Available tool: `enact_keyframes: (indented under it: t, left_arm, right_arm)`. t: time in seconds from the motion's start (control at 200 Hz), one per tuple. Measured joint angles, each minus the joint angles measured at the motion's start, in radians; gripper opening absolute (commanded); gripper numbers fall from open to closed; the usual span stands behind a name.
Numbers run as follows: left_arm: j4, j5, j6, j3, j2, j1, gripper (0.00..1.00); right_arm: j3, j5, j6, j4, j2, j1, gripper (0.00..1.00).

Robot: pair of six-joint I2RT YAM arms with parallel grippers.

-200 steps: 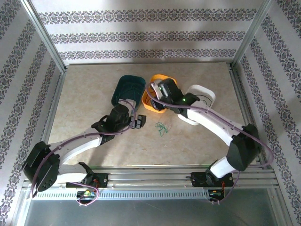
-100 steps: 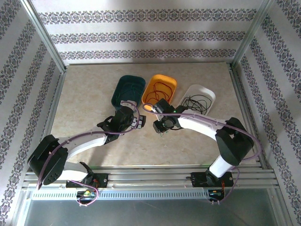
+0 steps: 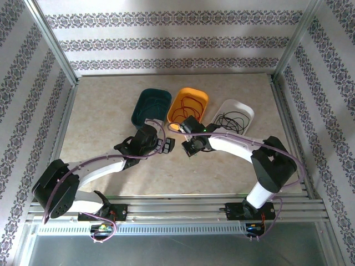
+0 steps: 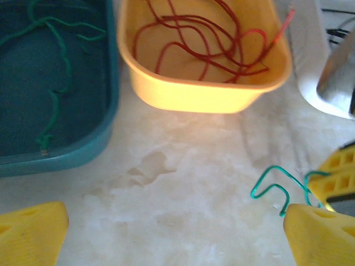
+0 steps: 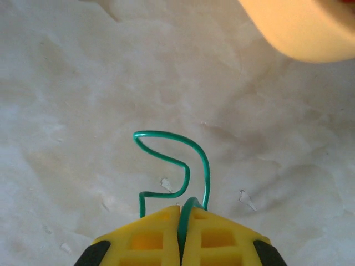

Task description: Untangle the cables

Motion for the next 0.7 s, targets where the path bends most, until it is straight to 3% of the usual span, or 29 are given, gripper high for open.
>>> enact_keyframes:
  t: [0.2,0.415,0.525,0.7]
  left_arm:
    - [0.025,0.159,0.016,0.024,0.043,0.002,1.00]
    - [0.153,0.333,-0.039,0.029,0.047,0.059,0.91]
    - [0.228,0.412,-0.077,0.029,0.047,0.093,0.89]
    - [0.264,0.523,-0.105,0.047,0.081,0.099,0.77]
  right_arm:
    - [-0.017,-0.178,-0.008,0.012,-0.163,-0.092,0.00]
    - [-0.061,-0.422,0.027,0.037,-0.270,-0.220,0.00]
    - [-0.083,-0.503,0.047,0.047,-0.296,-0.240,0.00]
    - [-0.104,-0.581,0.075,0.058,-0.311,-0.240,0.00]
